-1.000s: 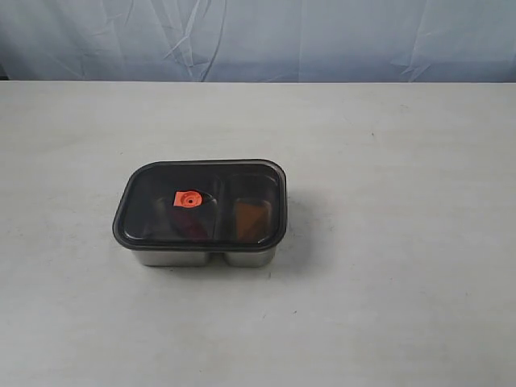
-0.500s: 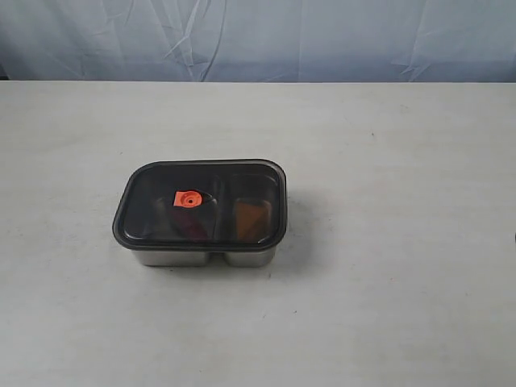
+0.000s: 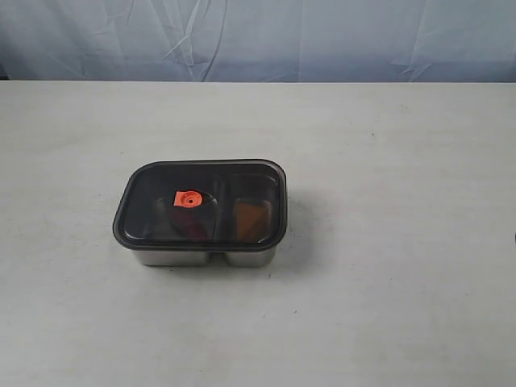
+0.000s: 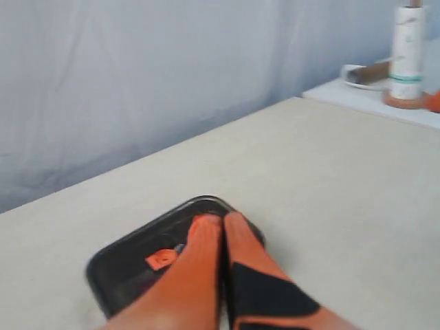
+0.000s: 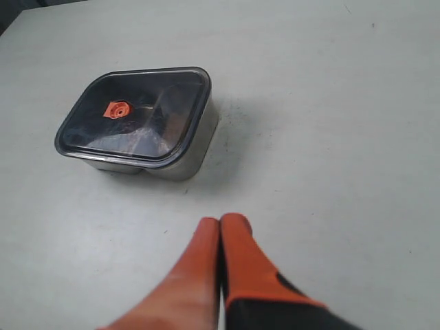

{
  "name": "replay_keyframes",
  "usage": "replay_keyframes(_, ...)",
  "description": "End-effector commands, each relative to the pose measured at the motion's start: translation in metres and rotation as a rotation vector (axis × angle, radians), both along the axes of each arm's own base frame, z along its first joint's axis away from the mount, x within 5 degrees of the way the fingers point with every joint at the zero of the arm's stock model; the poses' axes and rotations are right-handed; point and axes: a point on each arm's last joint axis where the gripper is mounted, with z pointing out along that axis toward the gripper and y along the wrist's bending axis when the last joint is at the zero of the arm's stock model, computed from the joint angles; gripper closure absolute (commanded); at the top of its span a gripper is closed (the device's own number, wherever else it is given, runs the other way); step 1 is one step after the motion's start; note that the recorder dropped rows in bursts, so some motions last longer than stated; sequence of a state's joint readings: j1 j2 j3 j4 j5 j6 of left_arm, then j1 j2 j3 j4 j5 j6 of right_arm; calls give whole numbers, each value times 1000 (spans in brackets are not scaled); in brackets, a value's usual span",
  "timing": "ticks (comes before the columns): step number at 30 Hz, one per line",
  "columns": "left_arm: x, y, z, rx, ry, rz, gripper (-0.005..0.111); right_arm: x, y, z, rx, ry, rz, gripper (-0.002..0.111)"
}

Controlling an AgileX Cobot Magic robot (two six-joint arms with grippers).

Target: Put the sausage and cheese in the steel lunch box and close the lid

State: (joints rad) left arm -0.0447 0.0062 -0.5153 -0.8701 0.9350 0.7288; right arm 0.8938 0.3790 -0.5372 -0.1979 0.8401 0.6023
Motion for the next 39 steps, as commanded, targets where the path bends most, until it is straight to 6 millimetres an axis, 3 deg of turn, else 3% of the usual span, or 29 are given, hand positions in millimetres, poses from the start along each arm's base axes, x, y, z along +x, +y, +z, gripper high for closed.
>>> replay_keyframes(1, 31, 11, -17, -143, -46, 259, 107, 0, 0, 1, 10, -12, 7, 109)
replay_keyframes(5, 49, 24, -29, -318, -74, 422, 107, 0, 0, 1, 10, -12, 7, 109)
replay_keyframes(11, 65, 40, -65, -251, -72, 603, 107, 0, 0, 1, 10, -12, 7, 109)
replay_keyframes(17, 75, 47, -110, -202, -2, 656, 107, 0, 0, 1, 11, -14, 8, 109)
replay_keyframes(23, 71, 34, -115, -155, 60, 452, 107, 0, 1, 1, 16, -18, 9, 109)
replay_keyframes(30, 71, 34, -115, -149, 57, 455, 107, 0, 1, 1, 17, -19, 9, 109)
replay_keyframes(35, 71, 37, -123, 18, 71, 474, 107, -1, 0, 2, 23, -24, 5, 109)
replay_keyframes(39, 72, 43, -123, -52, 96, 551, 107, -5, -15, 4, 69, -66, -110, 109)
